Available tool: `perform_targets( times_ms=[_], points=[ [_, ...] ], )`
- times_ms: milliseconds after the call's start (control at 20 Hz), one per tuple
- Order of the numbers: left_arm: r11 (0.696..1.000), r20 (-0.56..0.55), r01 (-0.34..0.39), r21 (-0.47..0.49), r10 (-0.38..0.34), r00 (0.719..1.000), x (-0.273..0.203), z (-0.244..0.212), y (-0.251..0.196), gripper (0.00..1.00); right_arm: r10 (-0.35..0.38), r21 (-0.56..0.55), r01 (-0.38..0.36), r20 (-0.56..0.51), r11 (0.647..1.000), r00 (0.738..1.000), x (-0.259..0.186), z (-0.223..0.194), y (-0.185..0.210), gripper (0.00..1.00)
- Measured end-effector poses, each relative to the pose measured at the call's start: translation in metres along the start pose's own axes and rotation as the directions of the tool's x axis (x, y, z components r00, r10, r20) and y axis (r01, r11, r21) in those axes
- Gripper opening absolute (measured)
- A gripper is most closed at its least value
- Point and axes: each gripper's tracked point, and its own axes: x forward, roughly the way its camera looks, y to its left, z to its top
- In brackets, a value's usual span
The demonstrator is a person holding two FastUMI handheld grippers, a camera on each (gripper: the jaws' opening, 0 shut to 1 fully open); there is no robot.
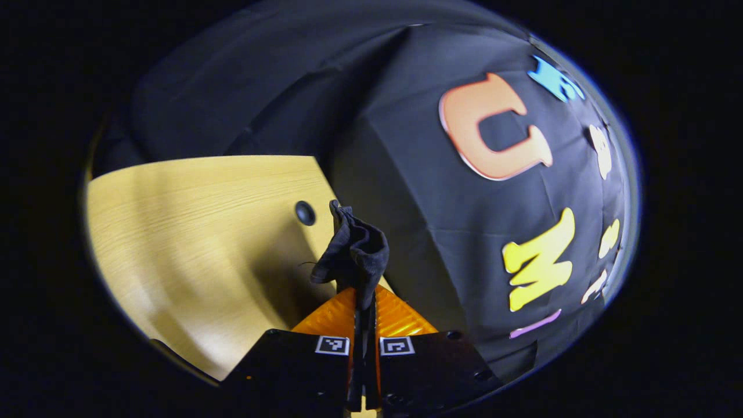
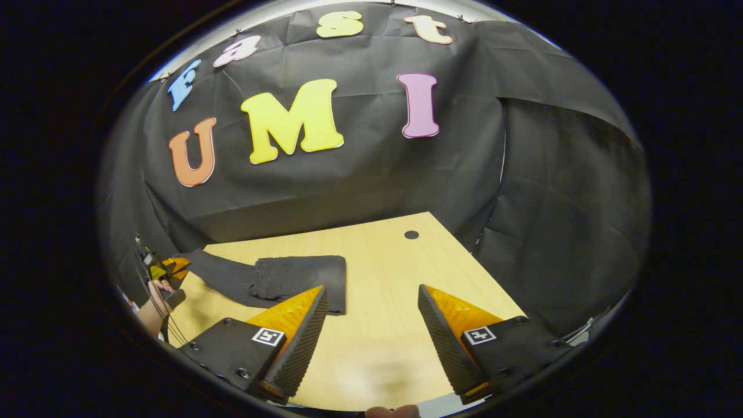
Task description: Grasp the waist and the cuffs of the jeans and fold them to make the two legs overlap; first hold the waist and fold one-third of the jeans toward the cuffs, then hold the cuffs and fold the remaining one-third in the same direction to finish folding.
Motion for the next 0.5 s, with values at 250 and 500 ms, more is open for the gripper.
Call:
perform_targets(
  times_ms=[250, 500],
  points=[
    [0.967, -0.027, 0.083, 0.242, -0.079, 0.997, -0.016, -0.063, -0.112, 0.05, -0.042, 0.071, 0.039, 0.038, 0.997, 0.998, -0.004, 0.005, -0.007, 0.96],
    [0.826, -0.115, 0.164, 0.539, -0.121, 0.986, -0.003, -0.172, -0.169, 0.05, -0.145, 0.144, 0.134, 0.066, 0.98, 0.987, -0.008, 0.009, -0.029, 0.95]
  ],
)
